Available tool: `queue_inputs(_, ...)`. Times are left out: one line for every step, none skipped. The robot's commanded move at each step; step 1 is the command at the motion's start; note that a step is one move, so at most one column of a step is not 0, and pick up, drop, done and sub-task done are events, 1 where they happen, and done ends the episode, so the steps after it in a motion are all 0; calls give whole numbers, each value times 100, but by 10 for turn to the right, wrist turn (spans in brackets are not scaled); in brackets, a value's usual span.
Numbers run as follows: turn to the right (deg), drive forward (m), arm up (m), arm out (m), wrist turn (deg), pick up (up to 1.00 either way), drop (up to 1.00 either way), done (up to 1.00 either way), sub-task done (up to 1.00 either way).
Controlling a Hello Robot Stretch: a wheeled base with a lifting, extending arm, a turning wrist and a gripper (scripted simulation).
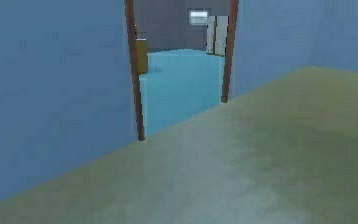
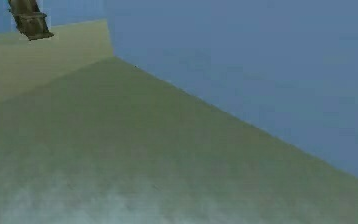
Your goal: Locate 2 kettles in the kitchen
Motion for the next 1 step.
queue_inputs(0,100,0,0,0,0,0,0,0)
